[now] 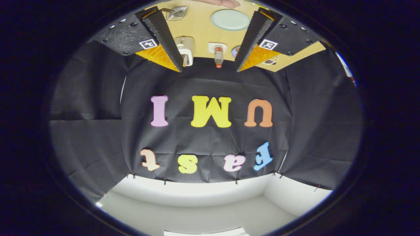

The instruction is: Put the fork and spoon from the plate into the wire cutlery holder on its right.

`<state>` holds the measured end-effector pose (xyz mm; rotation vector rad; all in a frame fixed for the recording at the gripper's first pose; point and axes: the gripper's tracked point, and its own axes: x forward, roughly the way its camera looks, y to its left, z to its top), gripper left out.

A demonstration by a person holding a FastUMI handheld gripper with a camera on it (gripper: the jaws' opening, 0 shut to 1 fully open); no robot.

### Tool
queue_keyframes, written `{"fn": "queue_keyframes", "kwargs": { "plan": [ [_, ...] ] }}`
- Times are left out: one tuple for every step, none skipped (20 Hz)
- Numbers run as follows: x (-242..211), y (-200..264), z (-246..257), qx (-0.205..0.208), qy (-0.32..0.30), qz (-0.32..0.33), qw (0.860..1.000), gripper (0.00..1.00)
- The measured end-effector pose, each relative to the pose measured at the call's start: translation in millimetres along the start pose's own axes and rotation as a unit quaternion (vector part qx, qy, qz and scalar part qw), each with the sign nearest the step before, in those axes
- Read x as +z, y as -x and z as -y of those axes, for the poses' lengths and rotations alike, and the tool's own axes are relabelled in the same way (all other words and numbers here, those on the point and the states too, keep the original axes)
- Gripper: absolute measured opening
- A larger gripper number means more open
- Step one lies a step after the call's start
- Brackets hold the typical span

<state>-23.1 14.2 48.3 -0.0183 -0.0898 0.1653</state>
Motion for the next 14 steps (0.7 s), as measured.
{"fn": "queue_keyframes", "kwargs": {
  "plan": [
    [-2,0,3,-0.002,0.001,-0.002,1.0,0.96],
    [-2,0,4,-0.004,0.001,-0.002,1.0,0.96],
    [-3,-1,4,-0.006,0.001,-0.004,1.0,0.96],
    [-4,1,6,-0.008,0.001,-0.006,1.0,0.96],
    [-6,1,9,-0.01,0.002,-0.008,1.0,0.96],
    [-6,4,11,-0.011,0.001,-0.008,1.0,0.96],
    [-6,4,13,-0.012,0.002,-0.007,1.0,0.96],
    [-6,6,15,-0.011,0.004,-0.006,1.0,0.96],
    [-7,7,18,-0.007,0.007,-0.006,1.0,0.96],
    [-10,8,21,-0.004,0.01,-0.008,1.0,0.96],
    [-15,8,24,-0.004,0.01,-0.012,1.0,0.96],
    [-18,8,32,-0.009,0.01,-0.015,1.0,0.96],
    [-20,10,37,-0.011,0.009,-0.017,1.0,0.96],
    [-24,10,41,-0.013,0.006,-0.02,1.0,0.96]
  ]
}}
